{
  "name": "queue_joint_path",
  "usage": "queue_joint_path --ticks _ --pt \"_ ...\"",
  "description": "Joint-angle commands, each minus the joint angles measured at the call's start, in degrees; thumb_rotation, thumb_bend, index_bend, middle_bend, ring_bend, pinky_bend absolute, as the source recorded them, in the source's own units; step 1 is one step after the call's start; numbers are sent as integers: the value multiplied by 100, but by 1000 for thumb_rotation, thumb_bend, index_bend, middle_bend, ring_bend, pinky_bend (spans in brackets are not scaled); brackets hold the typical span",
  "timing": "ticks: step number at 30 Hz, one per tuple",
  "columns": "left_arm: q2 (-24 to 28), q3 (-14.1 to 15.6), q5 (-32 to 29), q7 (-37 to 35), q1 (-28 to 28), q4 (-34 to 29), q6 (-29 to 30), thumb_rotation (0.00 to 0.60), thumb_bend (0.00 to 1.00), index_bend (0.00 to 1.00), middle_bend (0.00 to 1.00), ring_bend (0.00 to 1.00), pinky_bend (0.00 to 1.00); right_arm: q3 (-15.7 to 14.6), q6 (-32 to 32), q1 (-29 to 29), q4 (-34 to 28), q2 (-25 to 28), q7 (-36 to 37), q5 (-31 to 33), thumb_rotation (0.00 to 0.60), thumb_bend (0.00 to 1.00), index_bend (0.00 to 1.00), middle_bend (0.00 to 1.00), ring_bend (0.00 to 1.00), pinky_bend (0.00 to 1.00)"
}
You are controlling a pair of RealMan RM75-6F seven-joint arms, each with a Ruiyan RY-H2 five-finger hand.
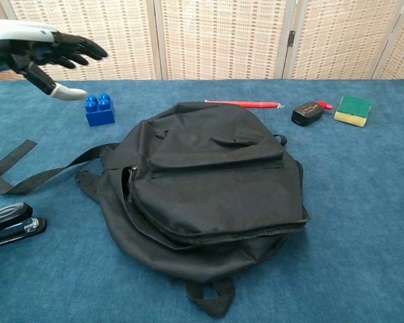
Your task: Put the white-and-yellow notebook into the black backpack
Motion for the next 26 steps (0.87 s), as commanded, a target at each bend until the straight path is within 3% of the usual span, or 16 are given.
queue_joint_path --ticks 1,11,16,26 --pt "-164 245 411 358 525 162 927 600 398 175 94 88 0 52 -230 -57 -229 322 523 283 600 293 0 93 184 130" --pt "-260 745 1242 531 1583 442 2347 600 398 187 95 90 0 3 -695 -168 -383 950 1948 625 600 418 0 94 177 123" --pt "-276 941 1548 453 2059 555 2846 600 398 192 95 90 0 -51 -609 -350 -372 1080 2255 630 600 431 0 22 118 63" --pt "-293 1305 2049 372 3051 610 3819 600 398 193 95 90 0 -160 -217 -855 -331 1245 2665 616 600 443 0 16 108 61"
